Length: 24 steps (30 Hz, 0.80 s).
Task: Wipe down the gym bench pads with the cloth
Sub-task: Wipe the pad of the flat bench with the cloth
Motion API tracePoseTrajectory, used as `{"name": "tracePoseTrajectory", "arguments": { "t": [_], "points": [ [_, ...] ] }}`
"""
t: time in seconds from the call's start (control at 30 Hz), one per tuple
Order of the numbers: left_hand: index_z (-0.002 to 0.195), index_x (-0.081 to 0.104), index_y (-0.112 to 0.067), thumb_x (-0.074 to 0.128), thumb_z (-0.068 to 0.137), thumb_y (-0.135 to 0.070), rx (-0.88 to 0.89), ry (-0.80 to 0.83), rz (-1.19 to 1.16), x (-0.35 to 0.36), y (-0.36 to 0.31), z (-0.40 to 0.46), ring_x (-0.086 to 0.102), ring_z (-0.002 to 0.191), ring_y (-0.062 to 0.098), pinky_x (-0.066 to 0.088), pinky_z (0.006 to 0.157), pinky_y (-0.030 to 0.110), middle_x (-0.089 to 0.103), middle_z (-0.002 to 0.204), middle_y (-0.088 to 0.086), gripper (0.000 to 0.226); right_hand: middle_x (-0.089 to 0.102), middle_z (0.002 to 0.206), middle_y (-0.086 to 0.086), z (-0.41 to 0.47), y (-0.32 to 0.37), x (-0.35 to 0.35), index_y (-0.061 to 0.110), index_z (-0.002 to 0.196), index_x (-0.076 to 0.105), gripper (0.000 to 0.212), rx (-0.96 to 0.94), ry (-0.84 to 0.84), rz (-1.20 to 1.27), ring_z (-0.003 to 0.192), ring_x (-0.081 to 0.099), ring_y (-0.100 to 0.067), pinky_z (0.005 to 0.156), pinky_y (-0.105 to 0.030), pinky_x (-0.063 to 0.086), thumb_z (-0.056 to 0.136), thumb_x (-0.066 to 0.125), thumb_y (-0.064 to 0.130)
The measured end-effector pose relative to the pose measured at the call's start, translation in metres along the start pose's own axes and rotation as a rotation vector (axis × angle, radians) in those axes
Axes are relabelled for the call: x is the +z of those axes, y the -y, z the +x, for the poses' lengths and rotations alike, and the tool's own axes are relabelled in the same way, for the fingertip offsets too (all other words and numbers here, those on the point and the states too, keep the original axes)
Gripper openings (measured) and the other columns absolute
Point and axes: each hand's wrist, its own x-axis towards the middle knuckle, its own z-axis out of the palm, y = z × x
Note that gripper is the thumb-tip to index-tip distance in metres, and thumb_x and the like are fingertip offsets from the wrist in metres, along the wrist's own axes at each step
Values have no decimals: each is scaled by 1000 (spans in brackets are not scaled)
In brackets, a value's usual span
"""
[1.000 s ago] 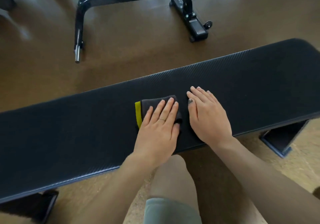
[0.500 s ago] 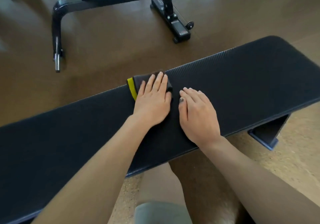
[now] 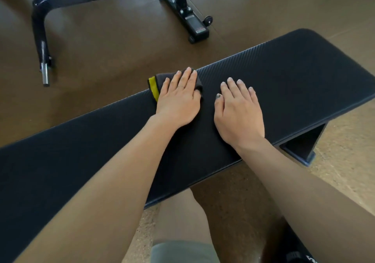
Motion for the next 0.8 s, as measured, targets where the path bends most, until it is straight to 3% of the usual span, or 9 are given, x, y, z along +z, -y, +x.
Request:
{"name": "tracePoseTrajectory", "arguments": {
  "t": [0.13,0.23,0.37,0.57,0.67,0.8],
  "points": [
    [165,-4,-24,18,111,-41,59,12,-46,15,-23,-72,-14,158,13,-10,128,39,-12,172,-7,61,26,169,-4,-4,-13,-7,14,160,32,54,-67,76,53,158,16,-21,129,-39,9,111,23,34],
    [165,2,-24,12,107,-43,152,-41,-6,37,-39,-151,-7,159,14,-1,129,43,-5,172,-6,61,28,168,-3,-5,-34,-16,19,159,34,55,-151,85,-17,157,19,-20,129,-40,12,110,19,38],
    [164,-2,-28,5,106,-45,177,-44,33,36,-34,-129,-11,158,11,-9,127,38,-8,172,-10,61,40,162,-5,-8,-39,-17,16,154,46,56,-156,-5,7,154,29,-20,127,-44,20,108,21,37],
    [165,-1,-26,20,111,-42,150,6,33,20,-47,-37,-11,159,12,-11,126,38,-9,173,-8,60,56,147,-17,-8,-44,-15,2,139,61,51,-69,-197,135,143,48,-27,122,-41,34,109,29,28],
    [165,0,-22,18,111,-42,182,-13,14,31,-55,-75,-9,159,15,-5,130,42,-6,174,-4,61,61,143,-17,-13,-48,-16,1,134,64,51,-18,-261,162,138,52,-27,120,-41,36,109,29,27],
    [165,15,-21,19,108,-41,293,-59,111,57,-48,-171,8,160,18,11,129,44,10,173,-2,60,60,144,-15,-14,-48,-20,2,135,63,47,-50,-284,181,139,52,-27,121,-40,34,110,31,25]
  ]
}}
